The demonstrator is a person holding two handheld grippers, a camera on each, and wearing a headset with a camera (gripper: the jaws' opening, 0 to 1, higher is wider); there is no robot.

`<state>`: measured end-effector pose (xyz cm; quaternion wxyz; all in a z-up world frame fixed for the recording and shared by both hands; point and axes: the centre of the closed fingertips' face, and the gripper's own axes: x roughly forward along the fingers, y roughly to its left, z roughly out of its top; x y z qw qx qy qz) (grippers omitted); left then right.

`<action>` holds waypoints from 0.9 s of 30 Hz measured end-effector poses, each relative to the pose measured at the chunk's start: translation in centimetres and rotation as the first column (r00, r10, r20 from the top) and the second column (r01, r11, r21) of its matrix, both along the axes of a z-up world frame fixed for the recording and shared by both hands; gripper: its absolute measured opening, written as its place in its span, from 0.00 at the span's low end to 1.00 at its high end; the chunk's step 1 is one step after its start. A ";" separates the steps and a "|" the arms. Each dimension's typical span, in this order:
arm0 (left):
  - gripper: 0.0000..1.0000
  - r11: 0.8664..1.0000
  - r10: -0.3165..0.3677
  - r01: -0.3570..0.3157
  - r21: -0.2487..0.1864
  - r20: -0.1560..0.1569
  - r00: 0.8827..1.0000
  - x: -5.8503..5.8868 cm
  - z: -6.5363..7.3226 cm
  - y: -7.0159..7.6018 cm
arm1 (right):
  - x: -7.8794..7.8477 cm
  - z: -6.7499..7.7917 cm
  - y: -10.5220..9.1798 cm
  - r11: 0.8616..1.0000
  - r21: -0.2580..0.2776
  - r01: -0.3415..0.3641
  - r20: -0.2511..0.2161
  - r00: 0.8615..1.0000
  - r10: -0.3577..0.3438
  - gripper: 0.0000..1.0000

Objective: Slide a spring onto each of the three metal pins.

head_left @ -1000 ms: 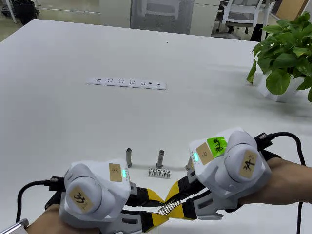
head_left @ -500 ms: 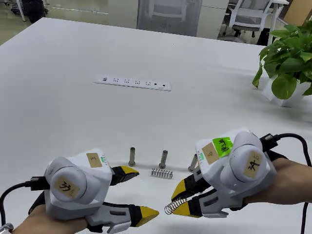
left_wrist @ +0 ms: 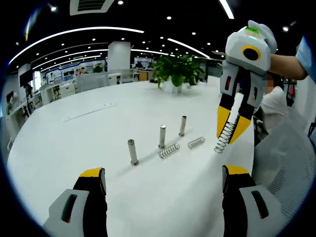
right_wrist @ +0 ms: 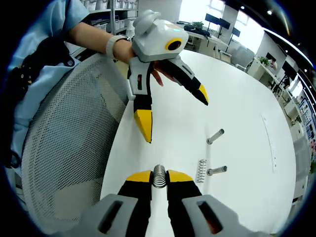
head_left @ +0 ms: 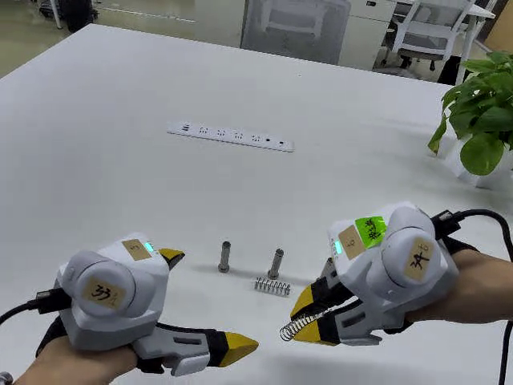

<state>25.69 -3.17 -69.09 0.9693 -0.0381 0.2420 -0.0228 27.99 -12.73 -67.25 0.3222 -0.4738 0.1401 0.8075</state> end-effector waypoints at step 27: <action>1.00 1.000 -0.006 0.005 -0.018 -0.033 0.999 -1.0 -0.9 -0.2 | 4.0 3.7 9.9 0.986 -0.050 -0.157 0.199 0.966 0.163 0.12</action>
